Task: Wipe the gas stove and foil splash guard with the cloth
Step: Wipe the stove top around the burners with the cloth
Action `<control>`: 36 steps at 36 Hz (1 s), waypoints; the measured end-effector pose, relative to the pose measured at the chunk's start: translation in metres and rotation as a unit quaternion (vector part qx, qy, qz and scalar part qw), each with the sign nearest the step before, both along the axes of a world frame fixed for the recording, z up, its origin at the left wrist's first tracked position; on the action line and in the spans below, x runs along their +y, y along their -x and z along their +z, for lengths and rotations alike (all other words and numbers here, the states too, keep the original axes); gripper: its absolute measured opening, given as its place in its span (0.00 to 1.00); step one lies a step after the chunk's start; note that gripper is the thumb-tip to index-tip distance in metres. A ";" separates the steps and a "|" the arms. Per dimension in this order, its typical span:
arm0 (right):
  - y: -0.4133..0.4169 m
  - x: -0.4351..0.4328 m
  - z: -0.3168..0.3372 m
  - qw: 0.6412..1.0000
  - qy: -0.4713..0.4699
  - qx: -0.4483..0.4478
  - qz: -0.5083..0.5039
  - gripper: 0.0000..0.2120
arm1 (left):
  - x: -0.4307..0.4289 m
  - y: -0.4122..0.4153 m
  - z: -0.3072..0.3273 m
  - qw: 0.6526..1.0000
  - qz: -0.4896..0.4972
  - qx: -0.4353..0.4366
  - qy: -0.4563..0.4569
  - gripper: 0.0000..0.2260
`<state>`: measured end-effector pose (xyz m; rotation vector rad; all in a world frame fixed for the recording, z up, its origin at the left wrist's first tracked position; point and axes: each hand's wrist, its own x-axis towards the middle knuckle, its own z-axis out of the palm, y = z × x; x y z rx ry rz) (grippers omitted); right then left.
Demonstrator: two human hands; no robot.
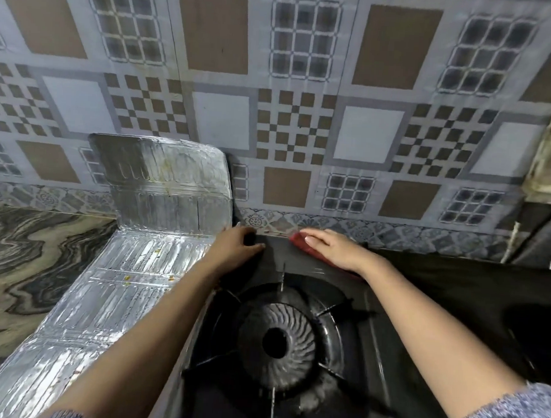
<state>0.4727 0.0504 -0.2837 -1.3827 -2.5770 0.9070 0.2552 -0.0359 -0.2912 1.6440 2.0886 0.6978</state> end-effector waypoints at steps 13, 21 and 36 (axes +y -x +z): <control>-0.075 0.011 -0.001 1.000 -0.015 -0.023 0.014 0.19 | 0.042 -0.061 0.014 0.990 -0.128 0.022 0.061 0.15; -0.126 0.019 0.003 0.999 -0.018 -0.039 -0.005 0.20 | 0.064 -0.105 0.015 0.979 -0.186 0.021 0.076 0.15; -0.235 0.047 0.007 0.996 -0.006 -0.086 -0.008 0.20 | 0.094 -0.206 0.018 0.969 -0.232 0.010 0.079 0.16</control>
